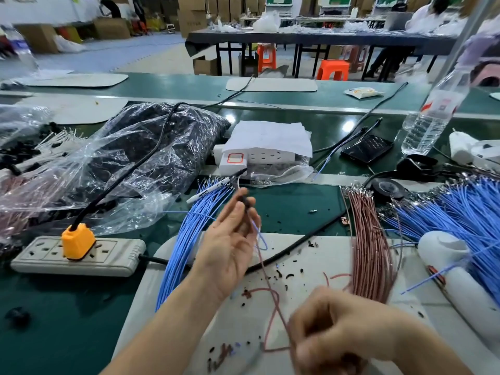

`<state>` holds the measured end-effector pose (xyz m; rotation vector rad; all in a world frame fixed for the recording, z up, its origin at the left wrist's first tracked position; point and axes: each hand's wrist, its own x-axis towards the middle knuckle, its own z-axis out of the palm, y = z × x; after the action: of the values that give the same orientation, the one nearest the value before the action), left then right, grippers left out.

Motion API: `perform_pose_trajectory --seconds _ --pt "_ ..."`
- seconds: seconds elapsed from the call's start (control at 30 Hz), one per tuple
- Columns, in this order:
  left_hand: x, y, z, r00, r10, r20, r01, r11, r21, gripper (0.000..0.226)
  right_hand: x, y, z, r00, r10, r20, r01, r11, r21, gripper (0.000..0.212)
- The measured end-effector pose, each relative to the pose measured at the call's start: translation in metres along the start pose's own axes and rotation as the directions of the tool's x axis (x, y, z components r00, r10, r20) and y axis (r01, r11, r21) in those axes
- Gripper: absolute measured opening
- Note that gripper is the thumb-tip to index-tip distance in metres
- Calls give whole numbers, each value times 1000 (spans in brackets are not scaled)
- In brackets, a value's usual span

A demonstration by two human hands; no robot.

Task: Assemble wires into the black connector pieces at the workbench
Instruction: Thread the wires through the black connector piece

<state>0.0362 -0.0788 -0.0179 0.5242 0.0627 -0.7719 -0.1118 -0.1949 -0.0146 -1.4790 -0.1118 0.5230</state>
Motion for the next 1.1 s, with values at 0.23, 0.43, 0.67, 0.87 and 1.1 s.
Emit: perform_pose_trajectory --seconds 0.23,0.43,0.67,0.87,1.1 --pt "6 5 -5 976 215 41 -218 943 251 18 7 5 1 989 26 -144 -16 997 71 8" --pt "-17 -23 -8 835 91 543 -533 383 755 27 17 15 0 686 -114 -719 238 968 74 24" --pt "-19 -26 -9 681 156 716 -732 128 669 44 22 21 2 501 -352 -791 250 933 -257 17" --pt "-17 -29 -11 613 183 769 -787 55 614 21 21 22 2 414 -498 -762 114 859 -499 34" --pt "-19 -28 -9 602 141 786 -797 45 602 19 21 26 2 355 -646 -676 -10 720 -694 29"
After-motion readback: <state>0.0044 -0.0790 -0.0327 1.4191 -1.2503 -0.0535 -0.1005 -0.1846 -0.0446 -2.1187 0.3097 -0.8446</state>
